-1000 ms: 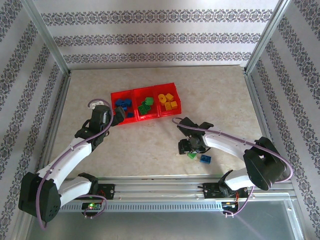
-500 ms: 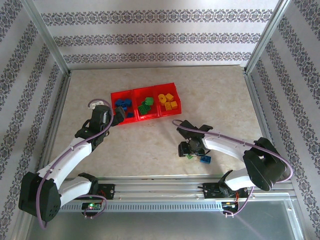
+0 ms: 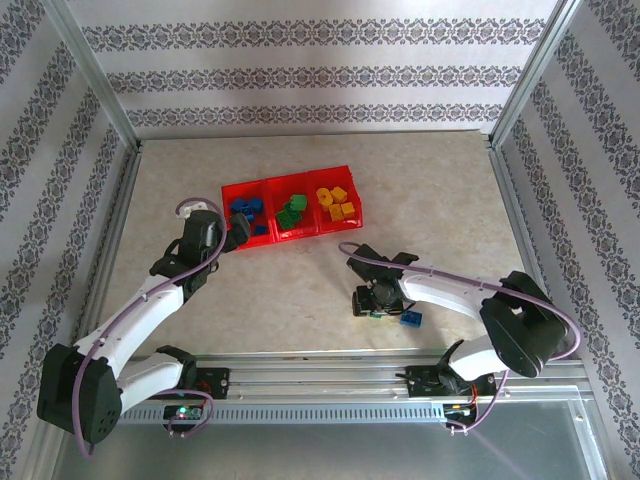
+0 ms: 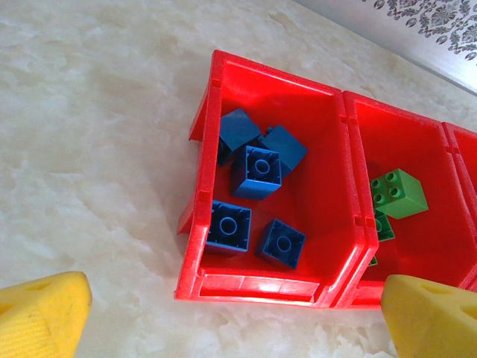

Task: Sort the legos into containers by color
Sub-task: Rotate the lego at the bottom-center of the table, then pick up the lego from the bottom-center of the table.

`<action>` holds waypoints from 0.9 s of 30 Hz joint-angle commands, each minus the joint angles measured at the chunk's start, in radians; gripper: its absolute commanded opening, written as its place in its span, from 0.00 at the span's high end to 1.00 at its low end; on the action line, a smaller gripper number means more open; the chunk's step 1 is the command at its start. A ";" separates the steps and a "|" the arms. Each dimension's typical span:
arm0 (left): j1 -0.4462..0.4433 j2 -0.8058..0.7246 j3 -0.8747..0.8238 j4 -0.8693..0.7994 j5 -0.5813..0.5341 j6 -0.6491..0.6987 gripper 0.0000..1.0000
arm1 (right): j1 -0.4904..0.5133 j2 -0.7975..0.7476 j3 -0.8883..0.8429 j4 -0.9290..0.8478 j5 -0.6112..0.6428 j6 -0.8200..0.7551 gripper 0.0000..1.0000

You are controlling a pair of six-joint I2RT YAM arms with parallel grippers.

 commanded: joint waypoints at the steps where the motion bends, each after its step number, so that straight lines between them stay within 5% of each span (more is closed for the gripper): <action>1: -0.010 0.004 0.011 0.019 -0.011 -0.011 0.00 | 0.012 0.021 -0.003 -0.023 0.027 0.015 0.45; 27: -0.010 0.013 0.012 0.023 -0.010 -0.013 0.00 | 0.033 0.062 0.068 -0.045 0.060 -0.001 0.65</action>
